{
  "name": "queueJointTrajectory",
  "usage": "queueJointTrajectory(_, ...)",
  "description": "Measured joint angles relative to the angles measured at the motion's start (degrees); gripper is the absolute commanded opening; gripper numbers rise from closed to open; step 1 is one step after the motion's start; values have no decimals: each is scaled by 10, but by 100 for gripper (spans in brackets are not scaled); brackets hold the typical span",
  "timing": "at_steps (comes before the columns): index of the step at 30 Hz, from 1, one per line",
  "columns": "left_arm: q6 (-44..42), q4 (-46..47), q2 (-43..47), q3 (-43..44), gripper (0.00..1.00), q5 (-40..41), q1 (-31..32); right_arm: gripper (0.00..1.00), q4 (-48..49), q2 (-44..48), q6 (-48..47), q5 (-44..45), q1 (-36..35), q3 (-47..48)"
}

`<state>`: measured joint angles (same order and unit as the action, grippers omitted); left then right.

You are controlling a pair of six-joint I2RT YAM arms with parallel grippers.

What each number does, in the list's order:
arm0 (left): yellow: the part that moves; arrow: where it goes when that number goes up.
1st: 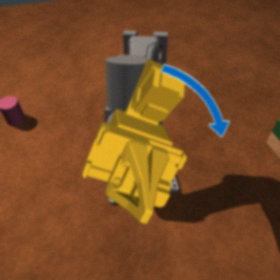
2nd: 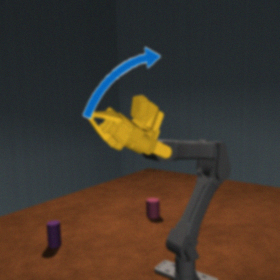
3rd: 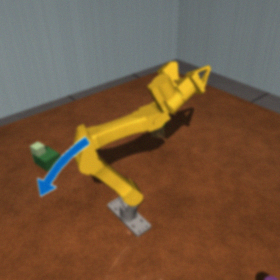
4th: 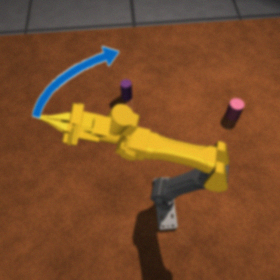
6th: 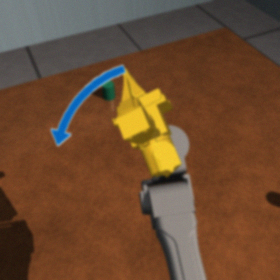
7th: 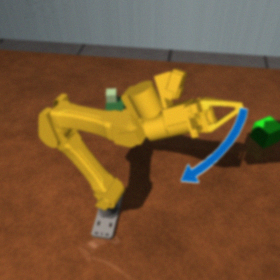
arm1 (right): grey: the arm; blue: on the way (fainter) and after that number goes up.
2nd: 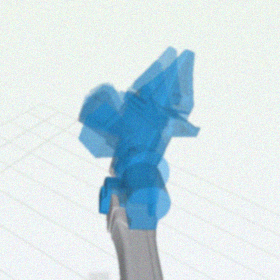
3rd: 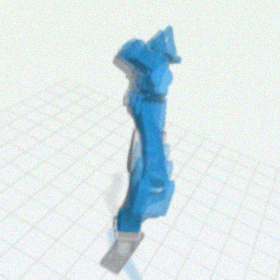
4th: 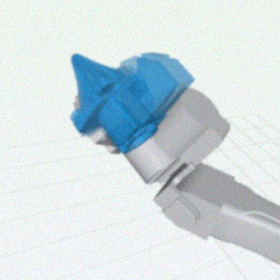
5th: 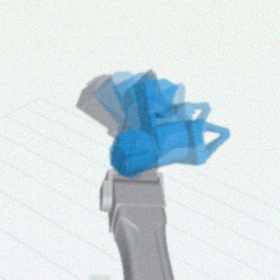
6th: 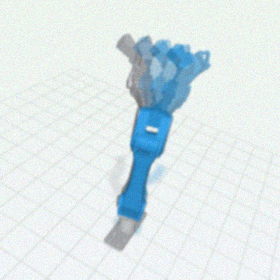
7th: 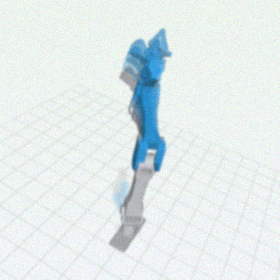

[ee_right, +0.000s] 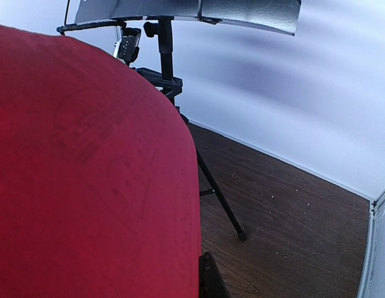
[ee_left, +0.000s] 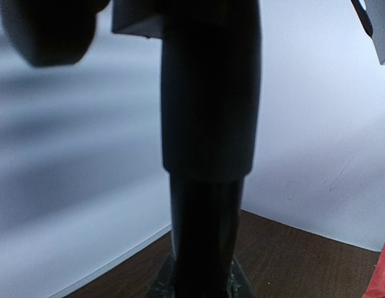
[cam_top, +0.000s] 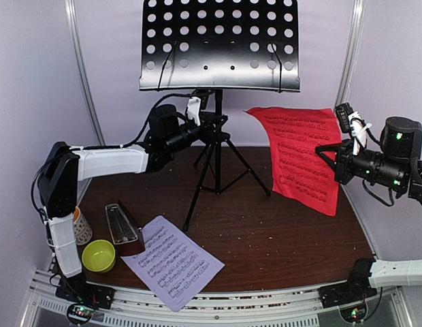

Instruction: Set up the instrument practice props

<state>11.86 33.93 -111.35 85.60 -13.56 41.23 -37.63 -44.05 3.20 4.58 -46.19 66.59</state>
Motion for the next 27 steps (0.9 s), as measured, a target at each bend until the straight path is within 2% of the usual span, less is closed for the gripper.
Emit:
queueJointTrajectory(8,11,8,-6,4,0,-43,7,0,3,0,0,-23,0,7)
queueJointTrajectory(18,18,23,-12,5,0,-56,33,0,15,-3,-1,-67,0,15)
queueJointTrajectory(22,22,25,-12,4,27,-57,42,0,15,-4,-2,-89,0,15)
queueJointTrajectory(27,93,69,4,-53,51,-39,40,0,14,-3,-2,-122,0,16)
